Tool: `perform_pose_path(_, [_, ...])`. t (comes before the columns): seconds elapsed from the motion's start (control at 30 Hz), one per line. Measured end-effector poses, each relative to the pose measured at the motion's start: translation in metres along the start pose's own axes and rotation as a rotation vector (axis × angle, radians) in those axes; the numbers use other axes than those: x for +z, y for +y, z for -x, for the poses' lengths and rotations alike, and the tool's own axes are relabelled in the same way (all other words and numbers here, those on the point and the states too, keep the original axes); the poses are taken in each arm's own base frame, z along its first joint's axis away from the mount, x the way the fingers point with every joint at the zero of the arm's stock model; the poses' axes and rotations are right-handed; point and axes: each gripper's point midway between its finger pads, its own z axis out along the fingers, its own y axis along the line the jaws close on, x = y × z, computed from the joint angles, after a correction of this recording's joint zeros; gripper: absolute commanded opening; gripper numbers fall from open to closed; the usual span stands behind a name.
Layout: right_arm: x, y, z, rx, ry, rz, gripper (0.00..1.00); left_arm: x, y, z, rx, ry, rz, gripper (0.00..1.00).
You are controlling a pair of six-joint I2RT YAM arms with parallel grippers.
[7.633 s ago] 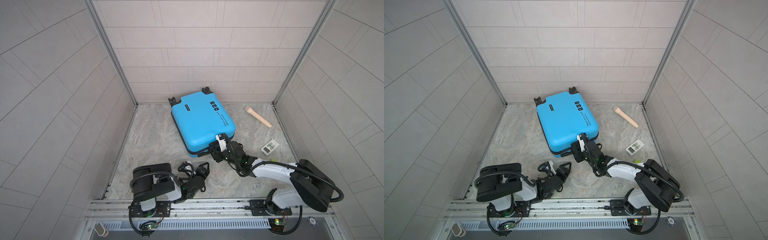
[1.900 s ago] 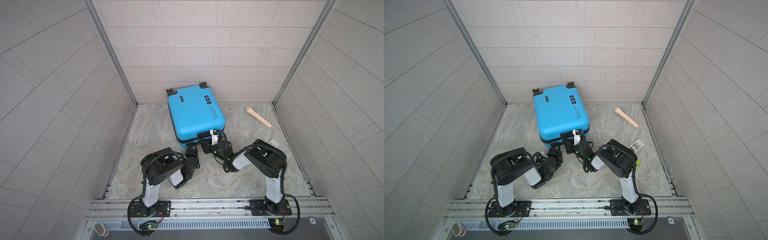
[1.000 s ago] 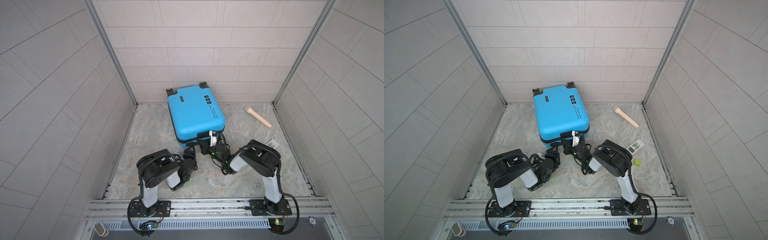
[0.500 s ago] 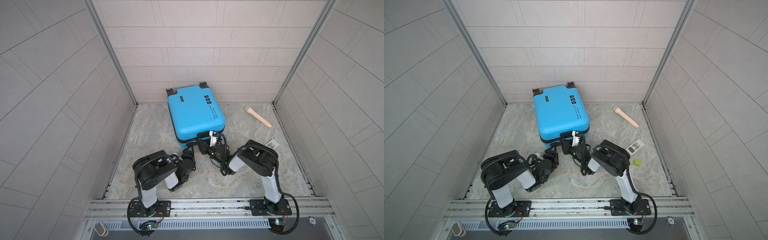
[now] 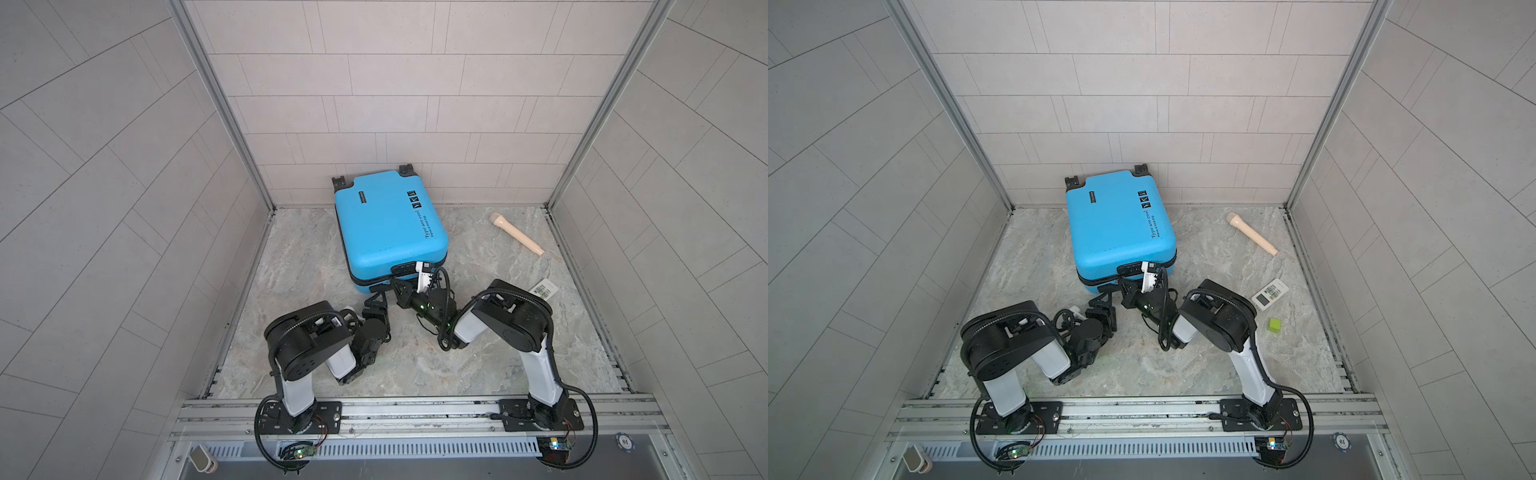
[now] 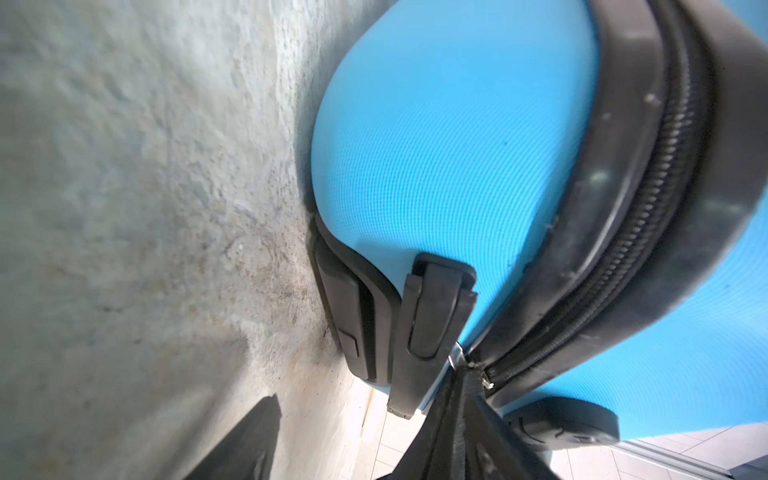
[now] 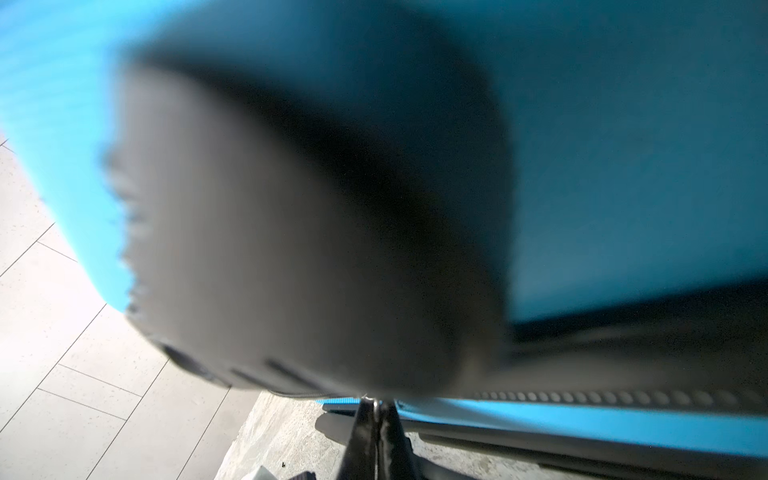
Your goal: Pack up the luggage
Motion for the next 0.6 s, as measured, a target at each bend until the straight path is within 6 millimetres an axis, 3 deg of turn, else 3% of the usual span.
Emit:
perform_pose_path(0.17, [-0.005,0.001,0.002,-0.008,0.007,-0.001,0.0,0.007,-0.006,0.005,-0.007,-0.004,-0.003,0.8])
perform_pose_path(0.37, [-0.007,0.0,0.003,-0.01,0.016,0.005,0.0,0.022,-0.023,-0.006,-0.038,0.031,-0.038,0.74])
perform_pose_path(0.6, [-0.007,0.0,0.003,-0.009,0.019,0.008,0.0,0.033,-0.023,-0.016,-0.031,0.076,-0.029,0.68])
